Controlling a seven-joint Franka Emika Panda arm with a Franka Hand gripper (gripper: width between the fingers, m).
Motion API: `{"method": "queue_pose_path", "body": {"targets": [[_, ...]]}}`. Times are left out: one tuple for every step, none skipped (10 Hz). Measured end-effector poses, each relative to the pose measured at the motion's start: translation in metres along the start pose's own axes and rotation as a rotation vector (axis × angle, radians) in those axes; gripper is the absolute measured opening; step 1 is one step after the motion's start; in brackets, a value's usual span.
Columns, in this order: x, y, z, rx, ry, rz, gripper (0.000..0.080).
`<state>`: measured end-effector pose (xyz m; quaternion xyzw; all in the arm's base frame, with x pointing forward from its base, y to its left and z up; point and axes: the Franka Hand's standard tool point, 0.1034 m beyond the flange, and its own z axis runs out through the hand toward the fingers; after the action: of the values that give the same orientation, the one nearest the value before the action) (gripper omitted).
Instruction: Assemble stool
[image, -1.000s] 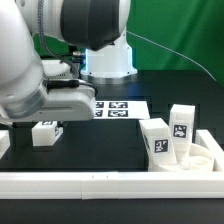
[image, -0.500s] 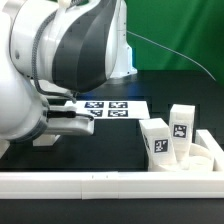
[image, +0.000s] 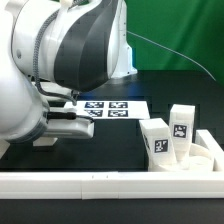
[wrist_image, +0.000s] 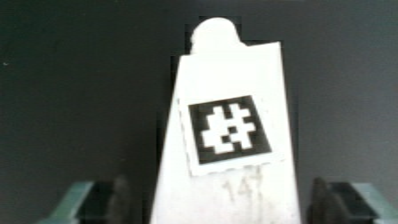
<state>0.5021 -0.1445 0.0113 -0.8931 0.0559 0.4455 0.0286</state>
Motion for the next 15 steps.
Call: {"method": "queue_pose_path", "body": {"targets": [[0.0, 0.0, 0.0, 0.0, 0.0, 0.0, 0.0366], [0.0, 0.001, 0.0, 0.001, 0.0, 0.001, 0.0324], [0.0, 0.001, 0.0, 0.001, 0.0, 0.001, 0.0324], [0.0, 0.001, 0.0, 0.001, 0.0, 0.001, 0.0324], [0.0, 0.001, 0.0, 0.002, 0.0, 0.001, 0.0324], [0.0, 0.001, 0.0, 0.002, 0.0, 0.002, 0.0324], [0.0, 0.002, 0.0, 0.002, 0.0, 0.002, 0.0324], [-0.003, 0.002, -0.006, -0.003, -0.001, 0.004, 0.0324], [-0.018, -0.004, -0.032, -0.006, 0.009, 0.006, 0.0324], [-0.037, -0.013, -0.052, 0.008, 0.012, 0.01, 0.0324], [-0.046, -0.018, -0.065, 0.018, 0.037, 0.048, 0.0324], [-0.051, -0.018, -0.074, 0.02, 0.054, 0.072, 0.0324], [-0.049, -0.013, -0.071, 0.007, 0.053, 0.079, 0.0324], [-0.031, -0.011, -0.082, -0.017, 0.17, 0.074, 0.0324], [-0.03, -0.014, -0.089, -0.022, 0.268, 0.066, 0.0324]]}}
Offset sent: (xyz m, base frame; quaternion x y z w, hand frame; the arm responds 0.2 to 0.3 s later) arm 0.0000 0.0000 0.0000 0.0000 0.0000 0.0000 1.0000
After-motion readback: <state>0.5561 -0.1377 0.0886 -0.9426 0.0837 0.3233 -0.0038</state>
